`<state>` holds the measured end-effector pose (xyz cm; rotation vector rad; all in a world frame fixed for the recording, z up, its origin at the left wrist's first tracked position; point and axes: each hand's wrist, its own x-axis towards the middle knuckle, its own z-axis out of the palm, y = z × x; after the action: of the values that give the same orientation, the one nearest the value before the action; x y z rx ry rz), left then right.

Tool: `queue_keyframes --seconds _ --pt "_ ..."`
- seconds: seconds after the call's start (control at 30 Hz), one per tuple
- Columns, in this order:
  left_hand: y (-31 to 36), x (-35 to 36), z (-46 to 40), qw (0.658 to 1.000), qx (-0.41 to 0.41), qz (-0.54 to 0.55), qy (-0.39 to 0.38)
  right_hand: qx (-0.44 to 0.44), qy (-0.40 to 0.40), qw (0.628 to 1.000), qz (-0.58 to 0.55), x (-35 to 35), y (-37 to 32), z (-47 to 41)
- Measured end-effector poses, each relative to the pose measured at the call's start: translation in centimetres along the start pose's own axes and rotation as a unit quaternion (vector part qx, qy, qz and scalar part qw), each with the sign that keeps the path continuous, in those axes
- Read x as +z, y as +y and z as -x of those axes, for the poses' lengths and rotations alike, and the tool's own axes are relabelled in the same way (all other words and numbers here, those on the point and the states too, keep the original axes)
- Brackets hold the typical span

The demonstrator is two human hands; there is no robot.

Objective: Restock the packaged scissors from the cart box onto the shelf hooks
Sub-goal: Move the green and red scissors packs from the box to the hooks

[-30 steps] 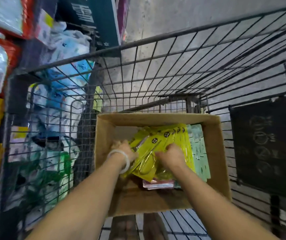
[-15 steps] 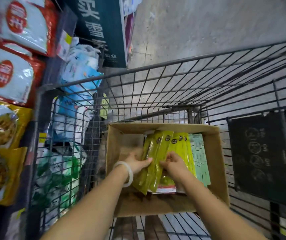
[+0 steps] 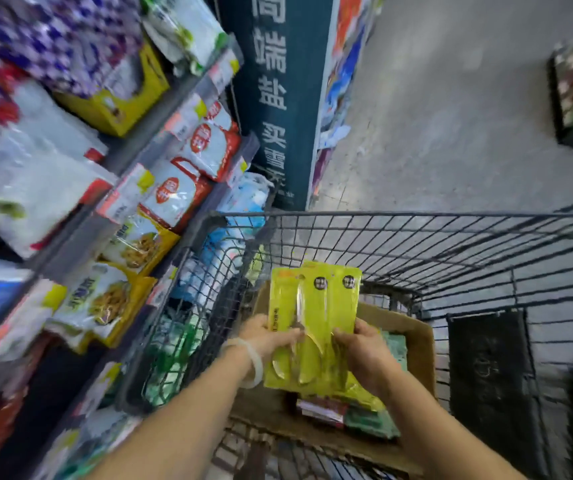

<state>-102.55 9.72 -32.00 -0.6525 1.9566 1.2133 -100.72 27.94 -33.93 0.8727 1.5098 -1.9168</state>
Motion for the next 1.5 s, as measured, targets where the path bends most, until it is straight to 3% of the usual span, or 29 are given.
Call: queue_keyframes --seconds 0.17,0.3,0.73,0.93,1.27,1.5 --pt "-2.5 -1.1 6.1 0.981 -0.002 0.171 0.094 -0.029 -0.079 0.996 0.036 0.3 -0.6 3.3" --pt "-4.7 -2.1 11.3 0.963 0.008 0.236 0.129 -0.074 -0.122 0.983 0.114 1.9 -1.2 6.4" --pt "-16.9 -6.3 27.2 0.862 0.034 0.397 0.311 -0.067 -0.297 0.927 0.221 14.6 3.4 15.4" --pt "-26.8 -6.1 34.7 0.803 0.034 0.452 0.388 -0.046 -0.372 0.885 0.275 20.3 11.2 22.3" --pt "-47.0 -2.2 50.9 0.706 0.007 0.525 0.475 -0.079 -0.45 0.803 0.382 26.2 29.6 37.9" --pt "-59.8 1.6 63.6 0.59 -0.012 0.581 0.561 -0.076 -0.509 0.757 0.402 29.6 44.5 50.5"
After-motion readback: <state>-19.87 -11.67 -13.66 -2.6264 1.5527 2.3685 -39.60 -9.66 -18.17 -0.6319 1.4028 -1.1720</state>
